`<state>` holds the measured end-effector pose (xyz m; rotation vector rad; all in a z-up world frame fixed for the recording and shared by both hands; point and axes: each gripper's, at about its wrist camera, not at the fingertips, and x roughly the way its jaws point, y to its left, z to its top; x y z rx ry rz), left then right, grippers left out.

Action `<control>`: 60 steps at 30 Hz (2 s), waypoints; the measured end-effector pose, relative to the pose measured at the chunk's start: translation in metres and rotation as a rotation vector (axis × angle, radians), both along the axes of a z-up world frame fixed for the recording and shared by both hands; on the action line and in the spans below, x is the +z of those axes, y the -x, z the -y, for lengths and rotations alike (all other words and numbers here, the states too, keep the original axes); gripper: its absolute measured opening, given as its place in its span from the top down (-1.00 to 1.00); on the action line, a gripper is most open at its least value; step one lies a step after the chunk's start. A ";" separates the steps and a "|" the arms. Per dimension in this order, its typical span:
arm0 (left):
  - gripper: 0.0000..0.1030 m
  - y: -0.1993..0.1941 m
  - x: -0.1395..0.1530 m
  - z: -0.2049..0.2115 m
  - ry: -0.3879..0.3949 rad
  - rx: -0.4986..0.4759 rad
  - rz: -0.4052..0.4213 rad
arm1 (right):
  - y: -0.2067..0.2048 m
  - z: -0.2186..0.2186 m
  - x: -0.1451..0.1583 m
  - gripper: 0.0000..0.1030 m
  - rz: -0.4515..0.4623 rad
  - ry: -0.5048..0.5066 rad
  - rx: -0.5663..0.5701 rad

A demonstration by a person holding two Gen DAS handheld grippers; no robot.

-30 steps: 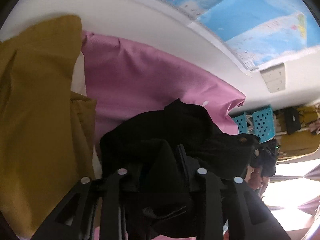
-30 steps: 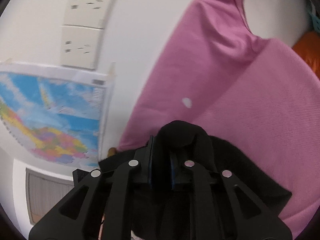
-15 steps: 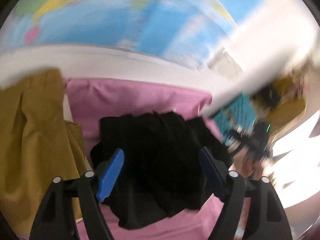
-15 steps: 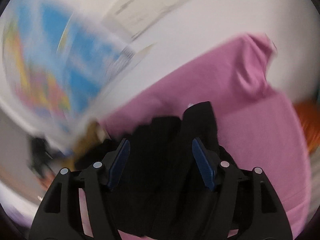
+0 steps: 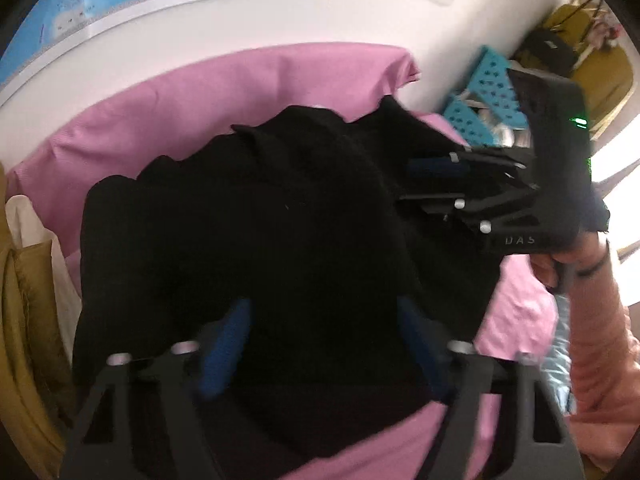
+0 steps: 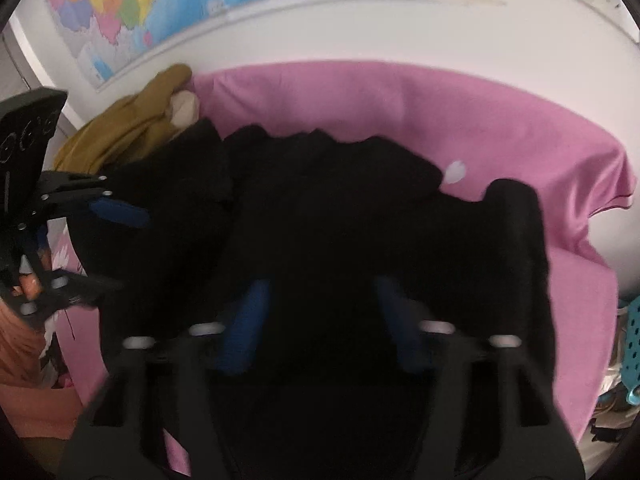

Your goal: Fold large clothes

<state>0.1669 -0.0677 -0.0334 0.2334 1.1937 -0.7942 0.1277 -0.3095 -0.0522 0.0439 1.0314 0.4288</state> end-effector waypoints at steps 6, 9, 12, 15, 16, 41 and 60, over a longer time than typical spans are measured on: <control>0.96 -0.013 0.025 -0.040 0.090 0.132 0.113 | 0.015 0.017 0.034 0.99 0.130 -0.081 -0.068; 0.96 -0.026 0.041 -0.067 0.145 0.203 0.116 | 0.021 0.039 0.058 0.87 0.185 -0.112 -0.137; 0.68 -0.018 0.045 -0.072 0.158 0.170 0.113 | 0.016 0.035 0.051 -0.04 0.123 -0.121 -0.107; -0.08 0.003 0.038 -0.048 0.132 0.099 0.123 | 0.012 0.014 0.029 -0.25 0.069 -0.035 -0.074; -0.11 0.013 0.036 -0.034 0.122 0.055 0.127 | 0.011 0.010 0.024 -0.24 0.052 -0.034 -0.062; 0.64 -0.027 -0.012 -0.017 0.074 0.204 0.107 | -0.012 -0.007 0.027 -0.45 0.091 0.007 -0.057; -0.02 -0.027 -0.015 -0.039 0.082 0.264 0.162 | -0.047 -0.007 -0.005 0.76 0.102 0.171 -0.173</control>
